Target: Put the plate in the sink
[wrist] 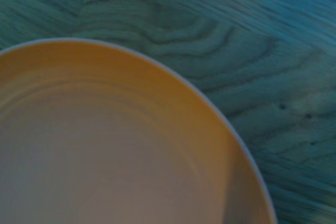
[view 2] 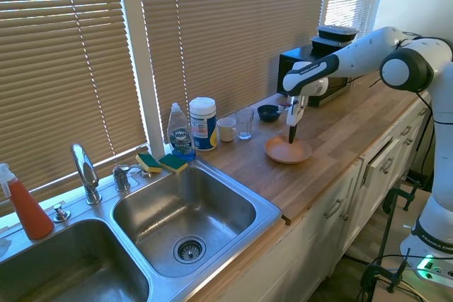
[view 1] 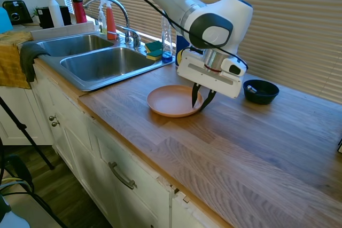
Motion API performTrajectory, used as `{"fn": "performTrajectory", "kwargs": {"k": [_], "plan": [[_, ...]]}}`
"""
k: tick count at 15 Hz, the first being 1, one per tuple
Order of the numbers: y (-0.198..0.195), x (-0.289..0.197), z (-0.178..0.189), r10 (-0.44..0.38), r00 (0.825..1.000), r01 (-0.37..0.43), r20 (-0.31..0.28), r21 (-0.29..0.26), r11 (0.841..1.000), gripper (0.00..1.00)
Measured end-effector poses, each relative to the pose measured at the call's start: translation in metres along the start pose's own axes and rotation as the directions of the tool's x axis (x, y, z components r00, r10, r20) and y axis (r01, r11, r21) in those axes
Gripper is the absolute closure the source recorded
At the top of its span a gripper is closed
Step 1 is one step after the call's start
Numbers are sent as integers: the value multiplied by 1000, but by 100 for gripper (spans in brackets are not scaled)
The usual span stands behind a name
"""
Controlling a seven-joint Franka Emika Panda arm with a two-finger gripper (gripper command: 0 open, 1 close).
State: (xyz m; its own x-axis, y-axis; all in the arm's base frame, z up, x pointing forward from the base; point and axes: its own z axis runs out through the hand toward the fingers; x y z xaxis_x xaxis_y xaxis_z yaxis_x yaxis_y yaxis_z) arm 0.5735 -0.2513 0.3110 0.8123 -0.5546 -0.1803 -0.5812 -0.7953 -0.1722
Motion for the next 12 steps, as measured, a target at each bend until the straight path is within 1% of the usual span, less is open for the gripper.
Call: {"fn": "performTrajectory", "kwargs": {"k": [5, 10, 12], "plan": [[5, 9, -2, 4, 998, -7, 60, 41, 999, 100], [9, 15, -3, 22, 992, -35, 126, 103, 994, 100], [6, 15, -8, 20, 991, -36, 134, 113, 993, 100]]}}
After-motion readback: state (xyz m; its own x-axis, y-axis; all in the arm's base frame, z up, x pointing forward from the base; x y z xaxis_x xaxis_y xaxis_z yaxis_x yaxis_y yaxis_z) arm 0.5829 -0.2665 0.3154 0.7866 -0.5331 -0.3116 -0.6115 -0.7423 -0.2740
